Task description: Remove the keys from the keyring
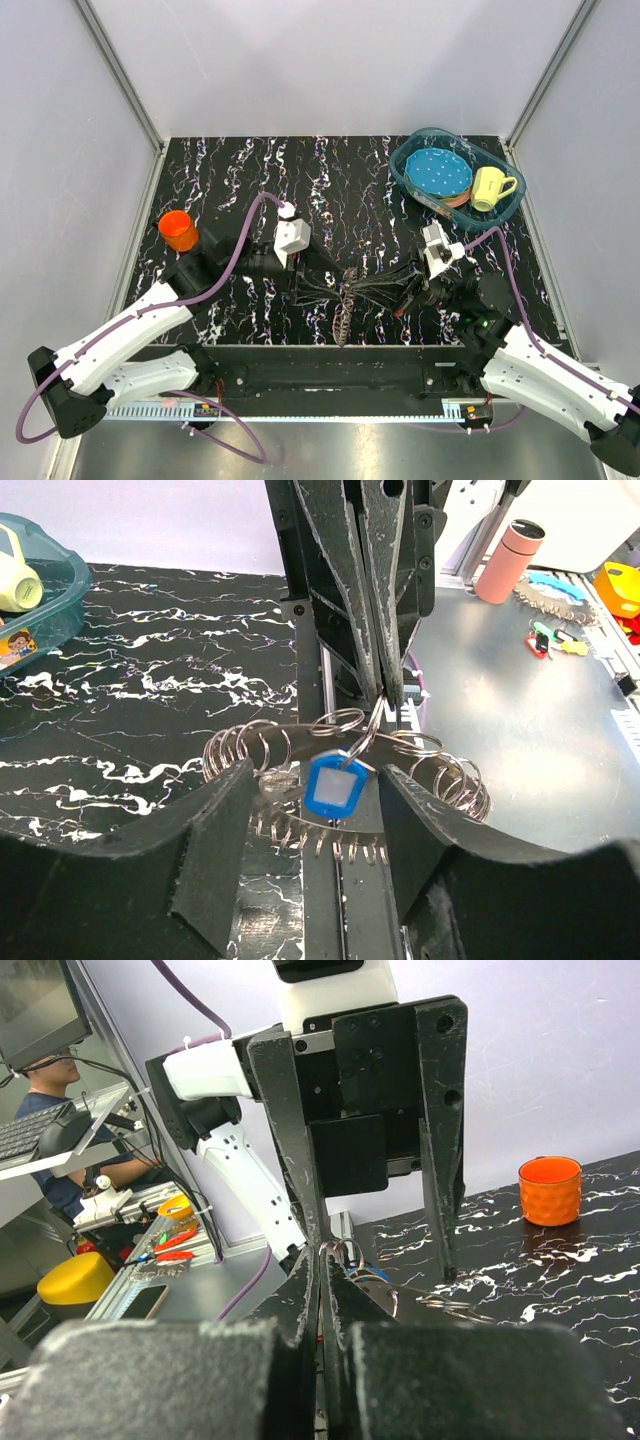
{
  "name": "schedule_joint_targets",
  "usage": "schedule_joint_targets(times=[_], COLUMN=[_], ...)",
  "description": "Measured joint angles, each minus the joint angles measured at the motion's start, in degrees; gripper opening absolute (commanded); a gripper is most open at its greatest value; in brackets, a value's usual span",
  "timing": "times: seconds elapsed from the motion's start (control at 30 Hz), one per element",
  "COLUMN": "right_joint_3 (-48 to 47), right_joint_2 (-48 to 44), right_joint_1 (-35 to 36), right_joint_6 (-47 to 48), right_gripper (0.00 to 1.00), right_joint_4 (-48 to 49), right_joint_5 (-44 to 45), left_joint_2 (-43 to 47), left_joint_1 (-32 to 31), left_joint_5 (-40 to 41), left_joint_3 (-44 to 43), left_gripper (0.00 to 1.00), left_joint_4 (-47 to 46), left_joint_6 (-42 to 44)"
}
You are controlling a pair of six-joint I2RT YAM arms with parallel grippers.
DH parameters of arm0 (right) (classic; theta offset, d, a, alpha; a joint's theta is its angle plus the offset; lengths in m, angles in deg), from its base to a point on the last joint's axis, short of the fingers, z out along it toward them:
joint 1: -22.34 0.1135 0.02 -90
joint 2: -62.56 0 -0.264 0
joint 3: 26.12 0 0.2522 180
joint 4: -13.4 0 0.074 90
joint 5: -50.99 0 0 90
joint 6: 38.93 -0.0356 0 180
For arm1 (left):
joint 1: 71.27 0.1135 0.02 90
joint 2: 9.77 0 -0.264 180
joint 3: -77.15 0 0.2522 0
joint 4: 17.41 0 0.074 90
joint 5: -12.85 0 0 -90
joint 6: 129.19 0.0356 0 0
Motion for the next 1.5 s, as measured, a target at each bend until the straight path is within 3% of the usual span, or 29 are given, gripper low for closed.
schedule_joint_targets(times=[0.23,0.47,0.67,0.8,0.93,1.5], right_joint_3=[0.00,0.02,0.20,0.20,0.17,1.18], right_joint_2=[0.13,0.26,0.31,0.74,0.79,0.81], right_joint_1=[0.00,0.00,0.00,0.00,0.00,0.00], right_joint_6=[0.00,0.00,-0.02,-0.02,-0.02,1.14], right_gripper=[0.00,0.00,0.00,0.00,0.00,0.00], right_joint_4=[0.02,0.02,0.02,0.02,0.02,3.17], right_joint_5=[0.39,0.61,2.03,3.02,3.32,7.74], left_joint_2=[-1.01,-1.46,-1.46,-1.46,-1.46,-1.46], left_joint_1=[0.00,0.00,0.00,0.00,0.00,0.00], left_joint_5=[0.02,0.04,0.09,0.28,0.59,1.22], left_joint_3=[0.00,0.52,0.52,0.52,0.55,0.72], left_gripper=[0.63,0.55,0.35,0.14,0.00,0.00], left_joint_4=[-1.51,-1.66,-1.66,-1.62,-1.60,-1.79], left_joint_6=[-1.07,-1.46,-1.66,-1.79,-1.92,-3.93])
